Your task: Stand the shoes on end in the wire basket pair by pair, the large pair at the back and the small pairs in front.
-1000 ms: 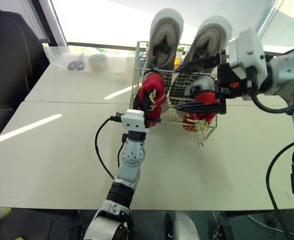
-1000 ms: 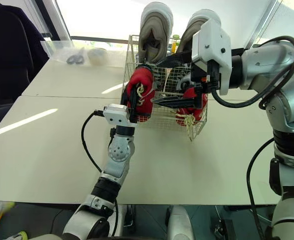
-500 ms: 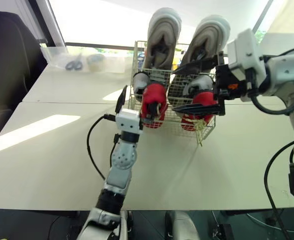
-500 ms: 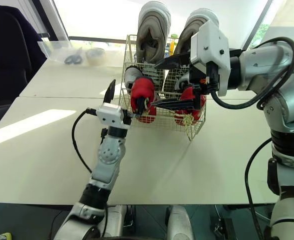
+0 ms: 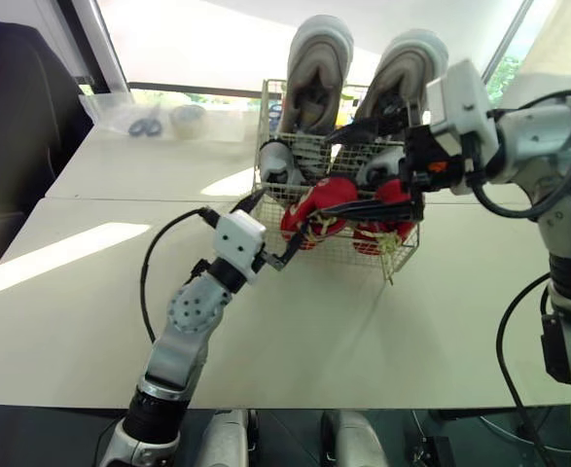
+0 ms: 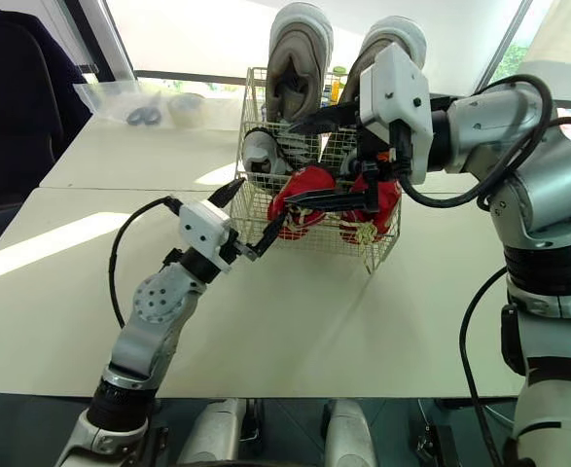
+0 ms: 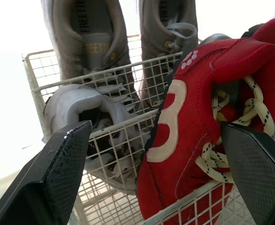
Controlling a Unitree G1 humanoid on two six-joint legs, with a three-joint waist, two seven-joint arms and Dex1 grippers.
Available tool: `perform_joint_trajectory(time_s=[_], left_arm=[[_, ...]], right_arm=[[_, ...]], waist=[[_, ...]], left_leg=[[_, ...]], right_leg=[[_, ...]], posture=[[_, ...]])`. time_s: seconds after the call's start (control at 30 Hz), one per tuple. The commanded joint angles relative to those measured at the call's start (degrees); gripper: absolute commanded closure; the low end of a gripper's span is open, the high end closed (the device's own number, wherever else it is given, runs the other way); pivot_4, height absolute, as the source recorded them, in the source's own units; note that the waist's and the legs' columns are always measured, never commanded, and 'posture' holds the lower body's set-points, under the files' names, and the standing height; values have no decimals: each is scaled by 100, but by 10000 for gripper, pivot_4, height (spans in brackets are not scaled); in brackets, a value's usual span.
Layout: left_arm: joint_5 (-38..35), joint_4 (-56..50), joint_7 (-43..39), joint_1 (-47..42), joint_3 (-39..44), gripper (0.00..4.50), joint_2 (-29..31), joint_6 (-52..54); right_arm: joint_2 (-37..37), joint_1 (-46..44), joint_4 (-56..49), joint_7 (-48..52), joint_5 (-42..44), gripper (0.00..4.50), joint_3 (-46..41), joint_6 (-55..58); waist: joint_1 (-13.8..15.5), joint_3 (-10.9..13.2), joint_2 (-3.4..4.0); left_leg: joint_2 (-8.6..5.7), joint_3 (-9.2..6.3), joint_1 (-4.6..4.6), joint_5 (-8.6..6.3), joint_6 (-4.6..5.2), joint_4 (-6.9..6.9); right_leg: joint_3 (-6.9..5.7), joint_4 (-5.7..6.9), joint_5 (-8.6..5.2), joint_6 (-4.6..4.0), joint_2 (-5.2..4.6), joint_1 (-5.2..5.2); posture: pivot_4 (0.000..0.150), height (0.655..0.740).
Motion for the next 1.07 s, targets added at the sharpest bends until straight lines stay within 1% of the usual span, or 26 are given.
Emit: perform_joint_trajectory(time_s=[0.03, 0.1, 0.17, 0.23, 0.27, 0.3, 0.37, 0.43, 0.5, 0.53, 0.6, 0.63, 0.7, 0.77, 0.8, 0.87, 0.9, 1.07], left_arm=[[-184, -420, 68, 55, 300, 691, -19, -206], [-248, -386, 378, -144, 588, 691, -207, -335], [-308, -223, 891, -686, 1033, 691, -485, -564], [-365, -26, 1386, -1458, 1514, 691, -617, -555], [-427, 45, 1576, -1797, 1710, 691, -659, -514], [-497, 77, 1713, -2069, 1861, 691, -669, -418], [-727, 83, 1759, -2570, 2133, 691, -467, -64], [-964, 67, 1594, -2867, 2293, 691, -115, 408], [-1301, 65, 1171, -2920, 2363, 691, 422, 1060], [-1500, 58, 766, -2848, 2360, 691, 799, 1325], [-1790, 29, 96, -2588, 2399, 691, 1460, 1642], [-2089, 12, -242, -2381, 2486, 691, 1871, 2131], [-2623, -24, -769, -2092, 2582, 691, 2438, 2790], [-3017, -121, -1147, -1908, 2616, 691, 2714, 3048], [-3257, -91, -1635, -1720, 2668, 691, 2900, 3047], [-3677, 62, -2574, -1378, 2715, 691, 3310, 3213], [-3751, 113, -2829, -1269, 2685, 691, 3458, 3252], [-3853, 280, -3279, -1004, 2592, 691, 3740, 3340]], right_arm=[[39, -176, 38, 45, -58, 0, -83, -147], [55, -175, 79, 58, -102, 0, -79, -183], [55, -171, 120, 64, -135, 0, -91, -214], [53, -167, 164, 54, -145, 0, -119, -226], [46, -157, 174, 50, -147, 0, -134, -230], [33, -140, 175, 48, -147, 0, -151, -232], [-6, -95, 175, 28, -166, 0, -182, -237], [-64, -50, 172, 2, -192, 0, -224, -239], [-190, 19, 177, -21, -225, 0, -328, -226], [-284, 64, 179, -16, -240, 0, -395, -221], [-499, 162, 190, 4, -270, 0, -528, -224], [-673, 228, 206, 22, -299, 0, -622, -222], [-931, 340, 217, 51, -312, 0, -769, -215], [-1118, 463, 209, 93, -270, 0, -903, -218], [-1288, 581, 188, 118, -268, 0, -1017, -186], [-1593, 860, 109, 142, -264, 0, -1251, -58], [-1709, 1002, 53, 140, -260, 0, -1342, -15], [-2026, 1575, -223, 126, -52, 0, -1761, 197]], waist=[[1, 0, 0], [9, 0, 0], [30, 2, -2], [34, 2, -4], [25, 2, -4], [21, 2, -4], [9, 2, -3], [8, 2, -3], [7, 2, -3], [5, 3, -3], [2, 4, 0], [-2, 4, 0], [0, 7, 3], [9, 8, 3], [16, 9, 1], [13, 10, -1], [11, 10, 0], [4, 10, 2]], left_leg=[[0, 1, 0, 0, 0, 0], [0, 0, 0, 0, 0, 0], [0, -1, 0, 0, 0, 0], [-1, -4, 0, 1, 0, 4], [-4, -4, -1, 1, 0, 6], [-5, -3, -1, 1, 1, 6], [-8, -1, 0, 7, 14, 4], [-8, 2, 2, 8, 17, 1], [-7, 3, 3, 10, 16, 0], [-5, 6, 4, 11, 13, 0], [-4, 11, 4, 13, 9, -1], [-4, 12, 4, 12, 8, -2], [-3, 8, 4, 3, -7, -5], [-2, 8, 2, 3, -8, -7], [-2, 8, 2, 3, -9, -7], [0, 8, 2, 3, -11, -8], [0, 9, 1, 2, -12, -11], [2, 20, 7, 6, -19, -37]], right_leg=[[0, 0, 0, 0, 0, -1], [0, 1, 0, 0, 0, -3], [0, 1, 0, 0, 0, -2], [-2, 0, 1, -1, 0, 2], [-2, 0, 1, -1, 0, 26], [-1, -2, 1, 0, 1, 28], [-1, -4, 2, 1, 2, 30], [-1, -2, 2, 3, 6, 29], [-2, 4, 2, 3, 11, 27], [-3, 6, 2, 3, 14, 27], [-3, 7, 2, 3, 14, 24], [-3, 6, 1, 2, 13, 22], [0, 4, 1, 1, 11, 19], [2, 3, 1, 1, 11, 7], [2, 1, 0, 1, 10, -10], [2, -6, 0, 0, 9, -9], [2, -10, 0, 0, 8, -11], [13, -13, 1, -3, 5, -23]], posture=[[1500, 7400], [1500, 7400], [1500, 7400], [1500, 7400], [1500, 7400], [1500, 7400], [1500, 7400], [1500, 7400], [1500, 7400], [1500, 7400], [1500, 7400], [1500, 7400], [1500, 7400], [1500, 7400], [1500, 7400], [1500, 7400], [1500, 7400], [1500, 7400]])
